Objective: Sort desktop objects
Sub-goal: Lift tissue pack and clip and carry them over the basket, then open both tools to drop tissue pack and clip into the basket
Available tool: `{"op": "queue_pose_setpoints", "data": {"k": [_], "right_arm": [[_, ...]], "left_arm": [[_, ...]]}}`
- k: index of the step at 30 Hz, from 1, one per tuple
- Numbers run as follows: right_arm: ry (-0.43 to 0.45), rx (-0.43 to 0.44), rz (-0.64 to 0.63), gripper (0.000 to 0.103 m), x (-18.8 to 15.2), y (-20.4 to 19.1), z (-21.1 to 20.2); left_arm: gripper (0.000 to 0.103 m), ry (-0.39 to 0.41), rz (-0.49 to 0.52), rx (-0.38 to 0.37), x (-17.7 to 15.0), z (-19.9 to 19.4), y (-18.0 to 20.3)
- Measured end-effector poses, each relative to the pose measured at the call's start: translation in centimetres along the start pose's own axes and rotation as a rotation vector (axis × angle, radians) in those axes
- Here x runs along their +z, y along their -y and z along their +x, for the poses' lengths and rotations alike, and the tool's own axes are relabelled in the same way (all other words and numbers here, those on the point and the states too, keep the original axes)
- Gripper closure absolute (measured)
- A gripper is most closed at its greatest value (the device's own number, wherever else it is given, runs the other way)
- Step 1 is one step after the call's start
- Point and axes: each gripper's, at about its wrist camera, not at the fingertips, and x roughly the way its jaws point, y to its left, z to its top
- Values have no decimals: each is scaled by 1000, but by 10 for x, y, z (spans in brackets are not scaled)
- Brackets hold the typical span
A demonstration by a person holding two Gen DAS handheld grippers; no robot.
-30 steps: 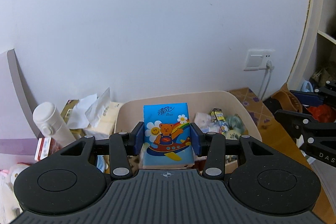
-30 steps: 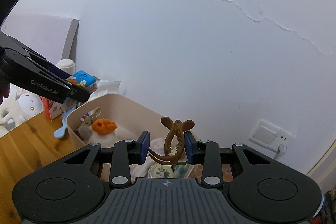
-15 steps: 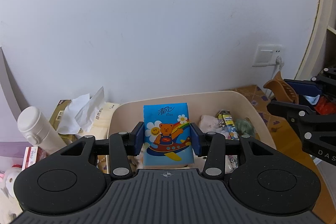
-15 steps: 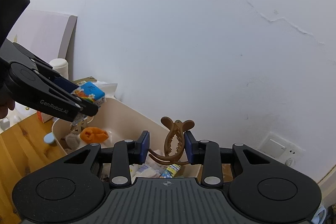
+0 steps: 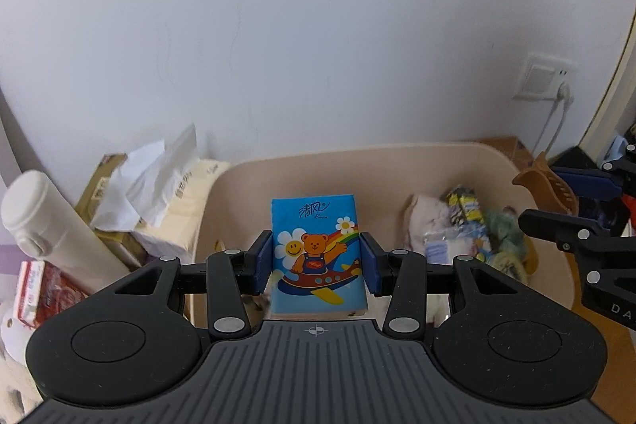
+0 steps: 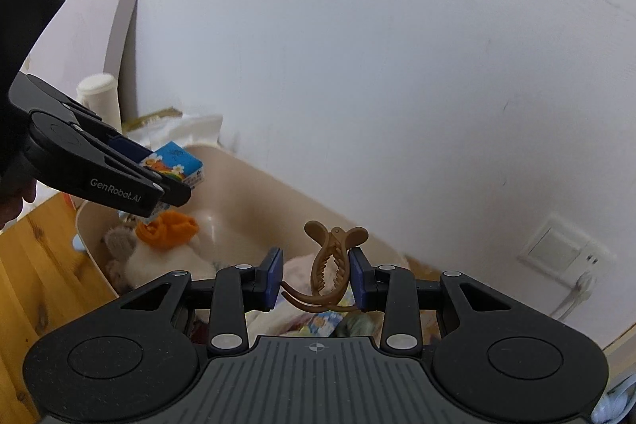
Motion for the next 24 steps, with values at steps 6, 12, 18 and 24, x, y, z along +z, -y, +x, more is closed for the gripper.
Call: {"op": "queue_pose_setpoints", "data": {"k": [6,12,18,24], "right_arm": [[-77,34,22,70,-9,4,25],[-147,57,52,70,-16,4,47],[-215,77,86,70,-23,5,61],[-270,103,129,58,-29,8,65]], "left_arm": [[57,-75,14,-27,-5,24,5],[57,-152,36,-57,-10,42,13],[57,-197,55,-70,-13,51,20],[31,-230,56,-70,-14,55,22]]}}
